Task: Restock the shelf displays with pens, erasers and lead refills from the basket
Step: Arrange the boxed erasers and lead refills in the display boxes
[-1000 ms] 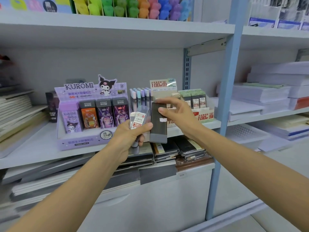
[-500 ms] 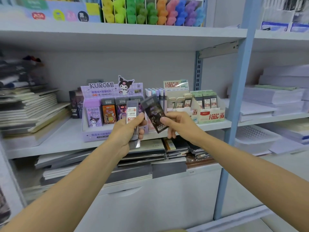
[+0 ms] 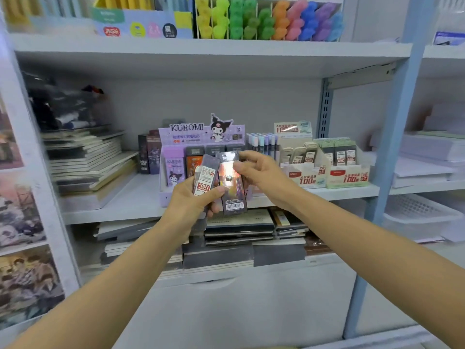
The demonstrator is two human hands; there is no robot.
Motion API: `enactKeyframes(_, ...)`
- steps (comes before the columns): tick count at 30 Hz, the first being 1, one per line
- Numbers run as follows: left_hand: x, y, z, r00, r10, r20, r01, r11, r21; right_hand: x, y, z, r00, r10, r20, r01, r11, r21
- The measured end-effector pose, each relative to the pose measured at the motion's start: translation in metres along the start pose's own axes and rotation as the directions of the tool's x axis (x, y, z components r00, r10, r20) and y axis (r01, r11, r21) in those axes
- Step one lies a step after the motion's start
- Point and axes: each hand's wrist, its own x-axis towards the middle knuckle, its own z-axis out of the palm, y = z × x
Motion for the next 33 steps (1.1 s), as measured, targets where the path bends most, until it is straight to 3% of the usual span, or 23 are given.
enactKeyframes(3,0.002,0.003,-0.018,0.999,-0.044,-0.015,0.044,0.999,-0.030,0.020,-0.014,-0.002,0.999,-0.040,-0.006,0.039,0.998,-0.043)
enactKeyframes(6,0.008,0.005,-0.036,0.991,-0.121,-0.060,0.111,0.983,-0.145,0.039,-0.031,-0.017,0.965,-0.113,-0.237,0.099,0.993,-0.070)
enactKeyframes(8,0.012,0.004,-0.044,0.979,-0.189,-0.075,0.166,0.956,-0.242,0.046,-0.037,-0.029,0.944,-0.156,-0.292,0.107,0.978,-0.178)
enactKeyframes(10,0.014,0.001,-0.050,0.976,-0.210,-0.063,0.184,0.940,-0.289,0.048,-0.034,-0.036,0.951,-0.165,-0.263,0.088,0.955,-0.282)
enactKeyframes(13,0.015,-0.005,-0.052,0.988,-0.151,-0.024,0.143,0.968,-0.209,0.044,-0.024,-0.033,0.964,-0.147,-0.221,0.067,0.940,-0.334)
enactKeyframes(22,0.013,-0.014,-0.064,0.995,-0.018,-0.099,0.005,0.991,-0.134,0.059,-0.005,0.020,0.976,-0.168,-0.138,0.131,0.962,-0.241)
enactKeyframes(27,0.011,-0.016,-0.075,0.994,-0.011,-0.104,-0.002,0.993,-0.120,0.068,-0.001,0.040,0.980,-0.197,-0.031,0.162,0.875,-0.455)
enactKeyframes(33,0.013,-0.023,-0.082,0.994,-0.019,-0.105,0.005,0.991,-0.134,0.077,-0.011,0.039,0.991,-0.129,0.034,0.126,0.829,-0.545)
